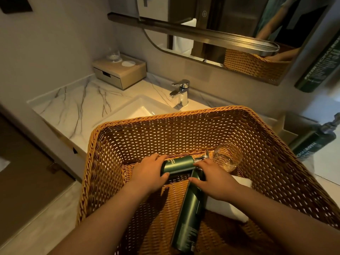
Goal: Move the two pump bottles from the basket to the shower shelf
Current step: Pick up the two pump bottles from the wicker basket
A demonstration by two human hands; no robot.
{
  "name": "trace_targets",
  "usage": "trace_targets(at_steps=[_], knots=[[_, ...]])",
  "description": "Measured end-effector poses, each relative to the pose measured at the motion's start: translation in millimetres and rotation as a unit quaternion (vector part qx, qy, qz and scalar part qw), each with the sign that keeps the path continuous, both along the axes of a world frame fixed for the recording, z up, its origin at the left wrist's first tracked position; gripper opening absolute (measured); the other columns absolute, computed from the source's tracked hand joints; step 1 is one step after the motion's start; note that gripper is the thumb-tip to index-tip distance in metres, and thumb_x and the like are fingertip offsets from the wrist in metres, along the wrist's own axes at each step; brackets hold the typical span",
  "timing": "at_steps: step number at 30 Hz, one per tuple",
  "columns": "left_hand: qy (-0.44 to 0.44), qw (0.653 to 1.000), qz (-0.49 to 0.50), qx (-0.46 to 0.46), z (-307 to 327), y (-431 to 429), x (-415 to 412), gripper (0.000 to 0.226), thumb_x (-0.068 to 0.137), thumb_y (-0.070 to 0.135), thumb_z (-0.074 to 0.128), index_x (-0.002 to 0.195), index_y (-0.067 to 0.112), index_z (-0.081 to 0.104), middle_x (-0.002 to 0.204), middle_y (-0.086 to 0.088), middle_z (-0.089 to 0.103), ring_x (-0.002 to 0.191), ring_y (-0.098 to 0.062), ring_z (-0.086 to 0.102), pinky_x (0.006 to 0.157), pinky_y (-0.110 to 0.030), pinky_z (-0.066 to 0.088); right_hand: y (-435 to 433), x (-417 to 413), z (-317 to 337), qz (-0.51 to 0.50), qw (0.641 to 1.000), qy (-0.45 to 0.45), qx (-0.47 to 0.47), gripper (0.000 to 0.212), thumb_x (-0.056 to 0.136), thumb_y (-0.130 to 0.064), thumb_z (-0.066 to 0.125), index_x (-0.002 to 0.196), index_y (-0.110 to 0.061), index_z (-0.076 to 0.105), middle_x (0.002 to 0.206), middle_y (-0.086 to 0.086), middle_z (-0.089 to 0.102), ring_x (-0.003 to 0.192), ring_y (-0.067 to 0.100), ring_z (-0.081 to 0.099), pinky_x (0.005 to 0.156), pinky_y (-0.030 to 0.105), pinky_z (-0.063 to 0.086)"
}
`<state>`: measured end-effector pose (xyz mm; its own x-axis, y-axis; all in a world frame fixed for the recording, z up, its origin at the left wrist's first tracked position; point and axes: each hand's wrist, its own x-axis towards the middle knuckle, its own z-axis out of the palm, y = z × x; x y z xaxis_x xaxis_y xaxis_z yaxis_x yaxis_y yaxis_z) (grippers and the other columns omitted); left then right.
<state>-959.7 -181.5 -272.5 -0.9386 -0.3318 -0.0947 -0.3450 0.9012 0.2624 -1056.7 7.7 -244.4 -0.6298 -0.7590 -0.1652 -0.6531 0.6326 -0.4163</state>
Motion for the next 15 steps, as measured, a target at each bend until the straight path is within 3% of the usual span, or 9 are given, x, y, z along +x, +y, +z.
trace_targets(at_steps=[8,15], knots=[[-0.059,0.998,0.003,-0.003,-3.8,-1.7,4.2,0.070,0.083,0.047,0.053,0.142,0.031,0.020,0.133,0.001,0.045,0.115,-0.021,0.045,0.091,-0.041,0.045,2.2,2.7,-5.2,0.013,1.000,-0.028,0.005,0.068,0.081,-0.048,0.063,0.136,-0.015,0.039,0.135,0.002,0.041,0.118,0.019,0.044,0.099,0.033,0.040],[-0.107,0.993,0.026,-0.039,0.7,1.7,10.1,0.070,0.079,0.049,0.059,0.138,0.026,0.028,0.125,-0.004,0.050,0.109,-0.025,0.052,0.083,-0.038,0.048,2.7,5.5,-8.4,0.043,0.998,-0.044,-0.008,0.068,0.076,-0.040,0.070,0.134,-0.018,0.042,0.135,0.000,0.042,0.118,0.019,0.044,0.101,0.034,0.039]])
